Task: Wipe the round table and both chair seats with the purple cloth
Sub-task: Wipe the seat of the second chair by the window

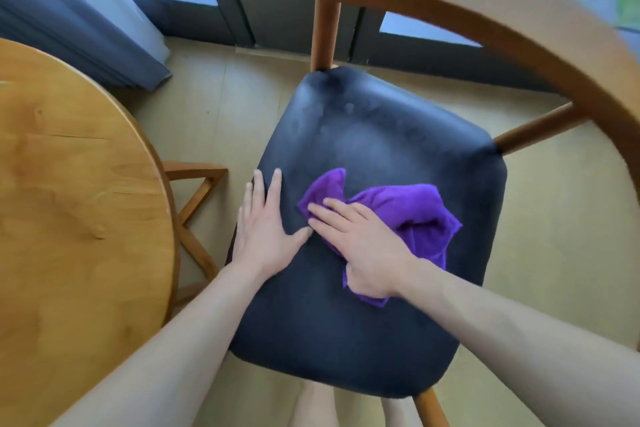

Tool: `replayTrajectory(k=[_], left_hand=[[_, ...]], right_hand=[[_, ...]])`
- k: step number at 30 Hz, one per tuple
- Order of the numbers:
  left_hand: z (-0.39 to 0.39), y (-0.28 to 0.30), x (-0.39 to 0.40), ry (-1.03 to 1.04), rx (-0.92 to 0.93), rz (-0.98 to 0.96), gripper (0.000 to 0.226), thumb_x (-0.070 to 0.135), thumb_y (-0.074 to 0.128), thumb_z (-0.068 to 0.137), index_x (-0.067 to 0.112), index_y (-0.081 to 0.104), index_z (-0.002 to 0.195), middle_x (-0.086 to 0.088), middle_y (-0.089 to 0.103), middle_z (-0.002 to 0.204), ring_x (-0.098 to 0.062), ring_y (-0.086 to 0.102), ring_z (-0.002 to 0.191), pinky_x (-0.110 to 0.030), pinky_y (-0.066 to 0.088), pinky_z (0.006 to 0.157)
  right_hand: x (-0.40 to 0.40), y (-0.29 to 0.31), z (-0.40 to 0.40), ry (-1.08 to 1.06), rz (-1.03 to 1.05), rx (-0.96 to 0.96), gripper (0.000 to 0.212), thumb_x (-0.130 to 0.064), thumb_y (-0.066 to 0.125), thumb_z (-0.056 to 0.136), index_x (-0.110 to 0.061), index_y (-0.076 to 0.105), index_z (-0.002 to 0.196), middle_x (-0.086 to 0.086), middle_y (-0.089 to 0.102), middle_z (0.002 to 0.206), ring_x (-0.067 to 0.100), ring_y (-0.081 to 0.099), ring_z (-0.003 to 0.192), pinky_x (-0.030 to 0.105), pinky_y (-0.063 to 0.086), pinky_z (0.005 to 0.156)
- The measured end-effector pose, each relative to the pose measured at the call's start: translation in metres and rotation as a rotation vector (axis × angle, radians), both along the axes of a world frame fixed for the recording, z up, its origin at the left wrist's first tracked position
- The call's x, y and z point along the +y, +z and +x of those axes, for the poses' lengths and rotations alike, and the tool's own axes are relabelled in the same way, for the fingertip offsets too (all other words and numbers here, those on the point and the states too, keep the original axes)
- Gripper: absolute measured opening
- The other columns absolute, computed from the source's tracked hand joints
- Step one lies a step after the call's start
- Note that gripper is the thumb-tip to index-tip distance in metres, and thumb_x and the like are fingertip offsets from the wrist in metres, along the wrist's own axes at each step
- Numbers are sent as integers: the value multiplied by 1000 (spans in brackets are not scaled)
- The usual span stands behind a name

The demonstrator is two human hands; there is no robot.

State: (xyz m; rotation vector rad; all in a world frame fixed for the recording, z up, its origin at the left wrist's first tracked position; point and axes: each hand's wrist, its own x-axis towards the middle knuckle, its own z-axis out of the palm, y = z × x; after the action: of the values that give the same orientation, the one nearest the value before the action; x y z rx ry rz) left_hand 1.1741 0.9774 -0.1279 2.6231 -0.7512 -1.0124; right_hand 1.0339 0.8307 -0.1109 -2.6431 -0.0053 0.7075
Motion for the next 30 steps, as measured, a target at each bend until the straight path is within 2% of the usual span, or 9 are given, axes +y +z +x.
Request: replayTrajectory(k=[3, 6, 8, 14, 19, 21, 23, 26, 30], left_hand=[[7, -1, 6, -37, 69, 25, 127, 47, 82, 80, 41, -19, 158, 9, -28, 167, -16, -19, 156, -45, 9, 128], [7, -2, 6, -48, 61, 51, 131, 46, 84, 79, 41, -21, 158, 8, -30, 167, -19, -20, 156, -45, 9, 128], [5, -3, 4, -37, 52, 51, 132, 44, 85, 79, 40, -20, 158, 7, -29, 167, -20, -20, 156, -46, 10, 128], [8, -6, 11, 3, 71, -32, 131, 47, 88, 75, 45, -13, 159, 13, -23, 168, -13, -15, 157, -44, 14, 128], [16, -2, 17, 35, 148, -100, 125, 40, 88, 76, 41, -3, 162, 19, -17, 168, -1, -14, 153, -42, 20, 127], [21, -2, 21, 49, 189, -113, 124, 32, 89, 76, 40, 1, 163, 26, -14, 167, 4, -11, 152, -39, 24, 126], [21, -2, 25, 57, 195, -124, 123, 30, 90, 76, 40, 3, 163, 28, -12, 166, 4, -8, 153, -36, 23, 126], [18, -6, 28, 94, 164, -163, 122, 30, 92, 74, 40, 9, 163, 29, -5, 166, 4, -2, 154, -31, 21, 125], [21, -11, 31, 88, 147, -178, 123, 32, 94, 70, 41, 13, 162, 28, -1, 167, 4, 2, 154, -29, 21, 124]], right_hand=[[-33, 8, 21, -237, 193, -112, 81, 0, 55, 74, -7, 43, 154, 9, 34, 165, 27, 28, 153, 32, 16, 126], [-67, 16, 71, -1074, 425, -348, 54, -2, 48, 78, -2, 65, 129, 11, 65, 132, 29, 57, 127, 35, 40, 112], [-82, 15, 106, -1401, 531, -358, 52, -3, 51, 87, -11, 62, 138, 4, 63, 139, 19, 55, 131, 34, 38, 117], [-34, -8, 111, -713, 58, -90, 96, -11, 61, 72, -12, 24, 160, 4, 10, 172, 27, 5, 158, 45, 15, 126], [21, 1, 37, -251, 203, -69, 97, -9, 55, 71, -13, 25, 162, -1, 9, 172, 20, 3, 159, 38, 11, 128], [16, 6, 29, -356, 381, -78, 87, 3, 52, 72, -11, 39, 157, -2, 25, 168, 16, 17, 156, 26, 15, 126], [2, 15, 48, -847, 634, -115, 72, 17, 45, 73, -6, 60, 139, 1, 57, 144, 18, 48, 140, 10, 33, 111], [-40, 28, 97, -1444, 838, -200, 60, 17, 38, 72, -6, 74, 115, 5, 73, 113, 22, 68, 113, 15, 50, 95], [-80, 40, 141, -1473, 829, -375, 57, -8, 45, 64, -19, 70, 113, -6, 70, 105, -1, 65, 88, 10, 48, 76]])
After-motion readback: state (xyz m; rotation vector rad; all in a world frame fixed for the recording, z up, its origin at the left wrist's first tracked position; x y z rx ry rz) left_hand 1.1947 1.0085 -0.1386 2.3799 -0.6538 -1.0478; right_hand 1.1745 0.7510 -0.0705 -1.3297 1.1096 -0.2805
